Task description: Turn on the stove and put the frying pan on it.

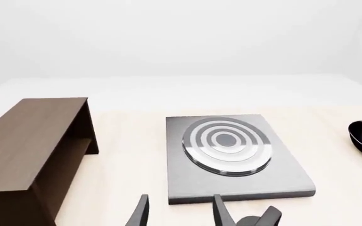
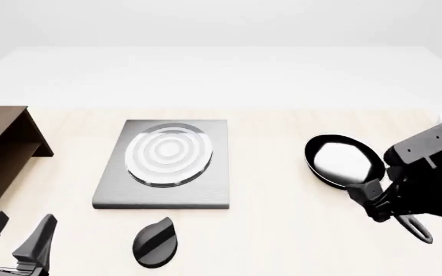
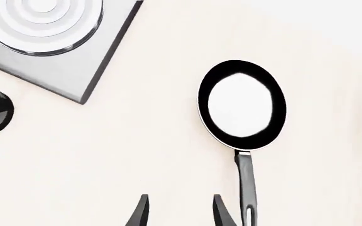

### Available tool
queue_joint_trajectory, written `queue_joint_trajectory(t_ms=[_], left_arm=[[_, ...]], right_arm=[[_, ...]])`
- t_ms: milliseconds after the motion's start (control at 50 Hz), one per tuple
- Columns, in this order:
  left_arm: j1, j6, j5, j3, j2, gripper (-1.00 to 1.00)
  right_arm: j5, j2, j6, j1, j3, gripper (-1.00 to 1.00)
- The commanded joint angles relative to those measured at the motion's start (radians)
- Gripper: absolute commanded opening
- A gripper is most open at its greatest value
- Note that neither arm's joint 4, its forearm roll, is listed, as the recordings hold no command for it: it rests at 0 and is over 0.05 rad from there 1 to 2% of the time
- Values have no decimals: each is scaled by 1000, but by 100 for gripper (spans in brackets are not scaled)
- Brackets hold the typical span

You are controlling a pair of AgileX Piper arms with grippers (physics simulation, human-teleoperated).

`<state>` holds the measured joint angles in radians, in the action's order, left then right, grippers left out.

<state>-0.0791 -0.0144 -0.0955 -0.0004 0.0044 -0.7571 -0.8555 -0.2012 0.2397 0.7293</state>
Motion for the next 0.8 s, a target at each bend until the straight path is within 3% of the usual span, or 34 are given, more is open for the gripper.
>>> queue_joint_trajectory(t_ms=[20, 200, 240, 380, 440, 500, 540, 700, 800], left_arm=[[1, -4, -5, 0, 1, 100], [-1, -3, -9, 0, -4, 100], [0, -2, -9, 0, -4, 100], [0, -3, -9, 0, -4, 100], [0, -3, -9, 0, -4, 100], [0, -3, -9, 0, -4, 100], [0, -5, -10, 0, -4, 100], [0, -7, -9, 0, -4, 100], [-1, -8, -8, 0, -3, 100]], right_arm=[[-188, -167, -110, -111, 176, 100], [-236, -252, -162, -180, 231, 100], [-242, -287, -212, -234, 244, 100], [-270, -342, -253, -291, 288, 100], [-260, -369, -311, -357, 285, 100], [-255, -377, -313, -362, 281, 100], [-243, -391, -353, -401, 272, 100], [-200, -442, -395, -460, 246, 100], [-190, -462, -394, -468, 251, 100]])
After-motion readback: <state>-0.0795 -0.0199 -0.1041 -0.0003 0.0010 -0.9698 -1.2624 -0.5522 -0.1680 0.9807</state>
